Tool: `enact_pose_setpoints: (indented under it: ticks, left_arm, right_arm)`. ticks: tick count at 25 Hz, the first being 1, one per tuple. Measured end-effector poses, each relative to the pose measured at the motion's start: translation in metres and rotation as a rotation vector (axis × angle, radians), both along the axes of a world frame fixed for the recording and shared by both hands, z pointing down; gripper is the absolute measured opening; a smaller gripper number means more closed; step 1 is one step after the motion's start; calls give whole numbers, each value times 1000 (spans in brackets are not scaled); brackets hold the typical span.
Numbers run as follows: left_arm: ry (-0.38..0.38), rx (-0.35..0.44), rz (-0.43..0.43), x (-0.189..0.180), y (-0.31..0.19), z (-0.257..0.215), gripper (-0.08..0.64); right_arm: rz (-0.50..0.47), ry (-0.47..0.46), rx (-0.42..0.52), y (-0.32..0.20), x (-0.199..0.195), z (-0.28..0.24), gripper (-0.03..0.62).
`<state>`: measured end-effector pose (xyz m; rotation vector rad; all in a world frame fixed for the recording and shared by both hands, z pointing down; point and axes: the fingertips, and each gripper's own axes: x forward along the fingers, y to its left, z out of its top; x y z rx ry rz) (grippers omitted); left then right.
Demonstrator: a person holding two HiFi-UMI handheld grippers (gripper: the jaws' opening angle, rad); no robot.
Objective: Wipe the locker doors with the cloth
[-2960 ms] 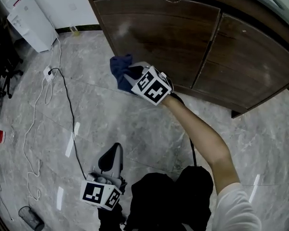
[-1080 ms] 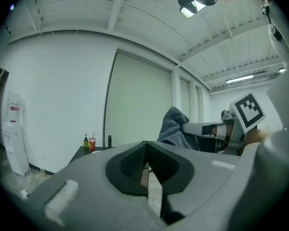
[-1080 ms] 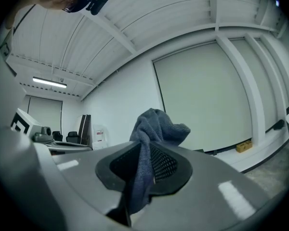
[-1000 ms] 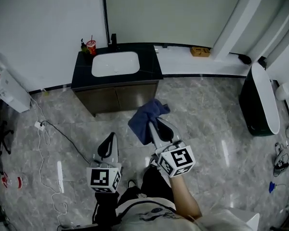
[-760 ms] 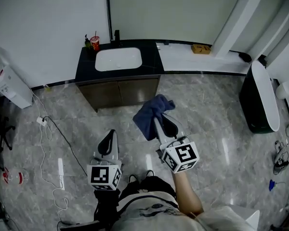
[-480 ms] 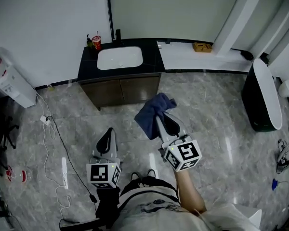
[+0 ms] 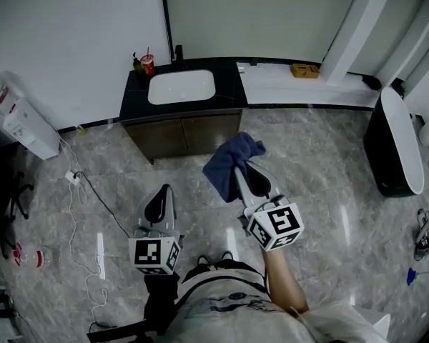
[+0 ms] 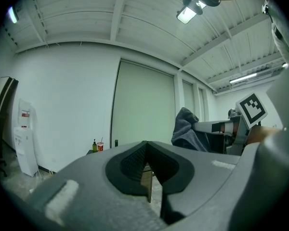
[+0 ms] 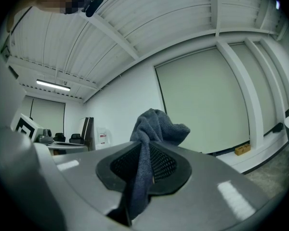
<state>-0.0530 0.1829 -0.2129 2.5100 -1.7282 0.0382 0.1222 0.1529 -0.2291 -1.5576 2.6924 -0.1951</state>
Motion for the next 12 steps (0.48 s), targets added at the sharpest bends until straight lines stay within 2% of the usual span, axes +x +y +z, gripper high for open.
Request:
enact_pose_setpoints:
  ticks: [12]
  left_arm:
    - [-16,22,14,19,-10,-10,0]
  right_arm:
    - [-16,-10,18,-8,14,-8,54]
